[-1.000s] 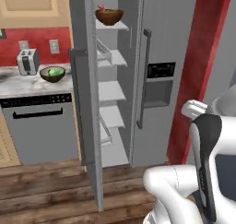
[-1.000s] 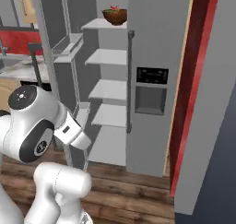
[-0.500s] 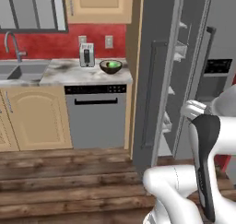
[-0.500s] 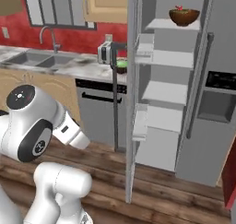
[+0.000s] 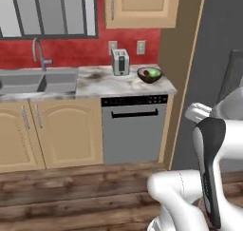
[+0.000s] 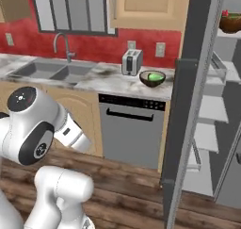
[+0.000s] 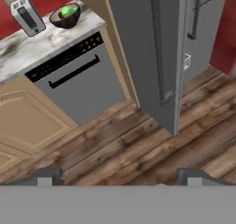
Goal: Place the bowl with the sweet potato and corn on the second highest shelf of the fridge. Place the bowl with the fishs on the top shelf of the fridge.
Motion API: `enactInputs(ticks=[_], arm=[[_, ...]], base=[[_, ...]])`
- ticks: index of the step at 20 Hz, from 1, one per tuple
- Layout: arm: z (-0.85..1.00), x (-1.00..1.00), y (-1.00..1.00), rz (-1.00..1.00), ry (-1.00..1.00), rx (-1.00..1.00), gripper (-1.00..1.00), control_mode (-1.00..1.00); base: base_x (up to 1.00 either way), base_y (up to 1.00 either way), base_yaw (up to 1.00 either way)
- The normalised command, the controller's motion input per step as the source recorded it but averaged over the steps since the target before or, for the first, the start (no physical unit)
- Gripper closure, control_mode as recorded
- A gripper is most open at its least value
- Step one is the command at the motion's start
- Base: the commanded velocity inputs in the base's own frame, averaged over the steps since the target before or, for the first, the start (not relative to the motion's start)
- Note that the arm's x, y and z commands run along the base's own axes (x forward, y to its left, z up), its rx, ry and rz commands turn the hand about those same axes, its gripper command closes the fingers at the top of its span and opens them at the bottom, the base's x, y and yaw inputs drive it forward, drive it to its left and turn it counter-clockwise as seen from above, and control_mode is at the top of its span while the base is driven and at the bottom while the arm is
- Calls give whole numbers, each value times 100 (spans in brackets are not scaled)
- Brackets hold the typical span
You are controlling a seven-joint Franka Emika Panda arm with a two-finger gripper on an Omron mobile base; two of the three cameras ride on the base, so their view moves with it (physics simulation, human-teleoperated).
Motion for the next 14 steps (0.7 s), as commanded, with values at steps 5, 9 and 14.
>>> enactInputs(ticks=[5, 9, 14], arm=[[0, 0, 0, 0, 0, 0, -100, 100], [0, 0, 0, 0, 0, 0, -100, 100], [0, 0, 0, 0, 0, 0, -100, 100]], base=[[100, 55, -39], [100, 8, -23], [78, 0, -9]])
